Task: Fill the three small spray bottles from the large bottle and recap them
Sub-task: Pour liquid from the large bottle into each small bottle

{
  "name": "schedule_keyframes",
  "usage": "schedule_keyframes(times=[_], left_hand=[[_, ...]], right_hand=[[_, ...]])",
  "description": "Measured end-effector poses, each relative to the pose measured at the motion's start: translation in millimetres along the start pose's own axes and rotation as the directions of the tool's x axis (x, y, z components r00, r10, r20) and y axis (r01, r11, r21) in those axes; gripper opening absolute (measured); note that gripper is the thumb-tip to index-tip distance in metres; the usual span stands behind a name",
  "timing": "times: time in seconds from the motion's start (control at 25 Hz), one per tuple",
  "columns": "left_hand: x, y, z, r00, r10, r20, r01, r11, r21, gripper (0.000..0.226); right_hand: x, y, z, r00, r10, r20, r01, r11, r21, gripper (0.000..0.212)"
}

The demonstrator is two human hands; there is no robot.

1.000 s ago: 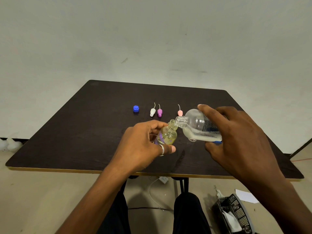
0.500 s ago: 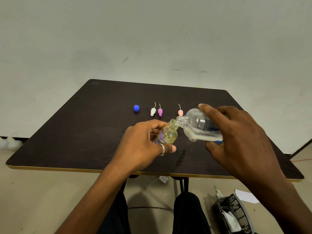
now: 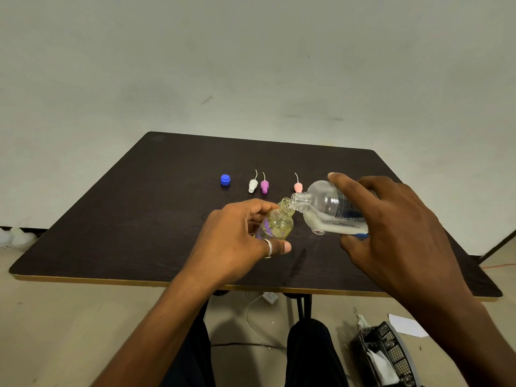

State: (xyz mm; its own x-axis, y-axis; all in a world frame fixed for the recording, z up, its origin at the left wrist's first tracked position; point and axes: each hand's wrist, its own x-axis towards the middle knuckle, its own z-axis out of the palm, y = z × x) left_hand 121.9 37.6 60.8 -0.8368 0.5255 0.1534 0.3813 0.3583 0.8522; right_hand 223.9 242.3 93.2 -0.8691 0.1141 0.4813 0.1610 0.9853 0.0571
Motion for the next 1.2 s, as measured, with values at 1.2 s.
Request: schedule_keyframes(times=[1.2], left_hand=[[1.3,-2.4,0.9,1.000,0.004,-0.001,-0.004,1.000,0.022,0.048]], right_hand=[[-0.5,0.6,0.4,1.000,-0.005,-0.015,0.005,1.000,-0.008,0.088]])
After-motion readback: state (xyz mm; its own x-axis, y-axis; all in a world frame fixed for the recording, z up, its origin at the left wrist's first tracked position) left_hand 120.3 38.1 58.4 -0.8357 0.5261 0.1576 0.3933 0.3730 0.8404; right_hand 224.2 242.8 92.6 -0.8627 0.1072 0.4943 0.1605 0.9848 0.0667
